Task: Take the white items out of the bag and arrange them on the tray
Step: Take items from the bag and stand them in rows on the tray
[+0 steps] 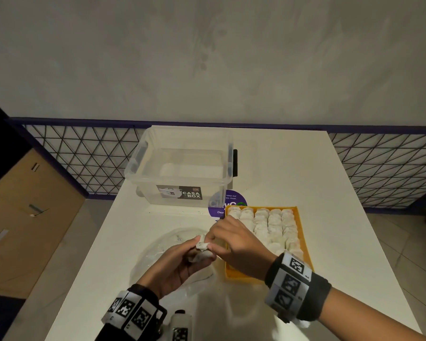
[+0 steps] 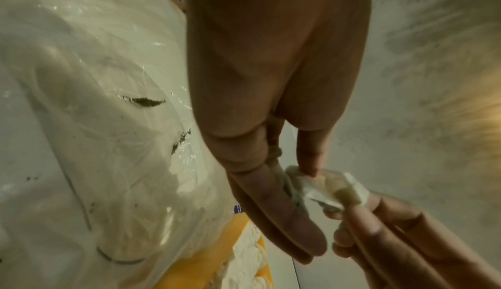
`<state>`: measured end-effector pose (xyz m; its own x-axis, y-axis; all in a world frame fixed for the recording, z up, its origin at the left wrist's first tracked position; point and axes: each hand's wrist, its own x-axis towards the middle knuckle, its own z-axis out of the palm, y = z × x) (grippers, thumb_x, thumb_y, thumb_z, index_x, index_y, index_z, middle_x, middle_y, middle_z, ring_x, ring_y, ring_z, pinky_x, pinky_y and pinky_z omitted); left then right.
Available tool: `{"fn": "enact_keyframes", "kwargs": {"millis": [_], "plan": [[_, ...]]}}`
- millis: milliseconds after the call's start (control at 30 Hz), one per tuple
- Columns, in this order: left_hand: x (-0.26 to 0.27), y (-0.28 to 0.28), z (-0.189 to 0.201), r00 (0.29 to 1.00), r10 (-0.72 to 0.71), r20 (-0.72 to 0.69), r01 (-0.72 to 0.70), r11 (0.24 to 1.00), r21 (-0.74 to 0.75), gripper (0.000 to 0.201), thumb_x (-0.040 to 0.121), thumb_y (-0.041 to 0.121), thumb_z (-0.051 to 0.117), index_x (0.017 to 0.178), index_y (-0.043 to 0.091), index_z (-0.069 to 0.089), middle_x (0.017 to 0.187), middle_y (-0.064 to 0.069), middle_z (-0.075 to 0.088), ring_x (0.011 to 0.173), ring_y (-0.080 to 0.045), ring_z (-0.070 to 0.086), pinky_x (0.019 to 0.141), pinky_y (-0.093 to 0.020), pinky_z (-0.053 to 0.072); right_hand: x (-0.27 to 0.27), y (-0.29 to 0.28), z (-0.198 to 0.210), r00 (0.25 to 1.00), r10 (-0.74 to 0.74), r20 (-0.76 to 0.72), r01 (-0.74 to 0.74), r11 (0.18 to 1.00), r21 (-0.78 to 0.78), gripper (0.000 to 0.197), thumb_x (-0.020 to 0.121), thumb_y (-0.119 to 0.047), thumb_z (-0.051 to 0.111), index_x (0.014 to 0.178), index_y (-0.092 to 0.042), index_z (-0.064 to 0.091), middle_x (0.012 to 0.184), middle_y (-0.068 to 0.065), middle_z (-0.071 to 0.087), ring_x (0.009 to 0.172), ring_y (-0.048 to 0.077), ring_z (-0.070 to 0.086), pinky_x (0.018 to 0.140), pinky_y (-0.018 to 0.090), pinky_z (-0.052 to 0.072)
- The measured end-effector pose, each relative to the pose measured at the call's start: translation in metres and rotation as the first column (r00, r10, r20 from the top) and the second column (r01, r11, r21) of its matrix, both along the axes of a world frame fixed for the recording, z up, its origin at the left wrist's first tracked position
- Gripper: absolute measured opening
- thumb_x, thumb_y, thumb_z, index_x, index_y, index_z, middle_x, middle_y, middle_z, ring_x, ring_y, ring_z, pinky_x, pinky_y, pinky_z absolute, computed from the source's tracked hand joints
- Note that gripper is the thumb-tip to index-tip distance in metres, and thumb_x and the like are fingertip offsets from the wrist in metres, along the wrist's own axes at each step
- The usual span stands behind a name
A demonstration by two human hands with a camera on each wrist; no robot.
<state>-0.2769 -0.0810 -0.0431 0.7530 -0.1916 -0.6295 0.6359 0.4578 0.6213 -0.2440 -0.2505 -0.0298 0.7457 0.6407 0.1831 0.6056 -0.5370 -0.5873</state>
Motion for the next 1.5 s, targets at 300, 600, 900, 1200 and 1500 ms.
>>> {"fn": "enact_keyframes", "kwargs": {"millis": [300, 600, 900, 1200, 1500], "plan": [[0.001, 0.012, 0.001, 0.995, 0.048, 0.089, -0.052, 0.998, 0.044, 0.033, 0.093, 0.03, 0.047, 0.102, 0.005, 0.065, 0.087, -0.011, 0.074, 0.084, -0.024, 0.07, 0.069, -0.023, 0.059, 0.012, 0.02, 0.027, 0.888, -0.044, -0.458, 0.148, 0.97, 0.192, 0.006, 0.092, -0.016, 0.051, 0.09, -0.014, 0.056, 0.076, -0.007, 0.058, 0.069, -0.007, 0.054, 0.064, 0.008, 0.037], [-0.004, 0.026, -0.007, 0.977, -0.126, 0.17, 0.088, 0.972, 0.216, 0.028, 0.063, 0.008, 0.077, 0.086, 0.001, 0.062, 0.075, -0.009, 0.071, 0.069, -0.011, 0.069, 0.064, -0.02, 0.055, 0.014, 0.022, 0.025, 0.917, -0.037, -0.397, 0.073, 0.994, 0.076, 0.018, 0.087, -0.028, 0.06, 0.101, -0.017, 0.063, 0.09, -0.008, 0.056, 0.078, 0.003, 0.041, 0.066, 0.015, 0.034], [-0.006, 0.034, -0.013, 0.978, -0.162, 0.132, 0.127, 0.963, 0.239, 0.028, 0.076, -0.001, 0.071, 0.104, -0.001, 0.064, 0.09, -0.012, 0.073, 0.076, -0.017, 0.07, 0.067, -0.023, 0.056, 0.021, 0.005, 0.019, 0.911, -0.111, -0.397, 0.156, 0.984, 0.082, 0.01, 0.086, -0.019, 0.062, 0.094, -0.015, 0.067, 0.08, -0.015, 0.054, 0.082, 0.006, 0.044, 0.071, 0.016, 0.035], [-0.006, 0.035, -0.011, 0.987, -0.109, 0.12, 0.093, 0.987, 0.13, 0.042, 0.069, -0.006, 0.063, 0.111, -0.002, 0.061, 0.108, -0.023, 0.069, 0.089, -0.027, 0.072, 0.068, -0.025, 0.057, 0.022, -0.042, -0.019, 0.928, -0.274, -0.251, 0.149, 0.893, -0.424, 0.015, 0.089, -0.024, 0.054, 0.104, -0.024, 0.058, 0.104, 0.005, 0.057, 0.1, 0.023, 0.049, 0.084, 0.03, 0.038], [-0.006, 0.03, -0.008, 0.987, -0.112, 0.117, 0.096, 0.986, 0.137, 0.03, 0.086, -0.008, 0.055, 0.114, 0.001, 0.061, 0.111, -0.018, 0.07, 0.095, -0.027, 0.071, 0.07, -0.027, 0.058, 0.015, -0.026, -0.06, 0.949, -0.175, -0.263, -0.016, 0.805, -0.593, 0.016, 0.089, -0.018, 0.048, 0.102, -0.022, 0.057, 0.108, 0.004, 0.061, 0.107, 0.023, 0.048, 0.095, 0.031, 0.028]]}}
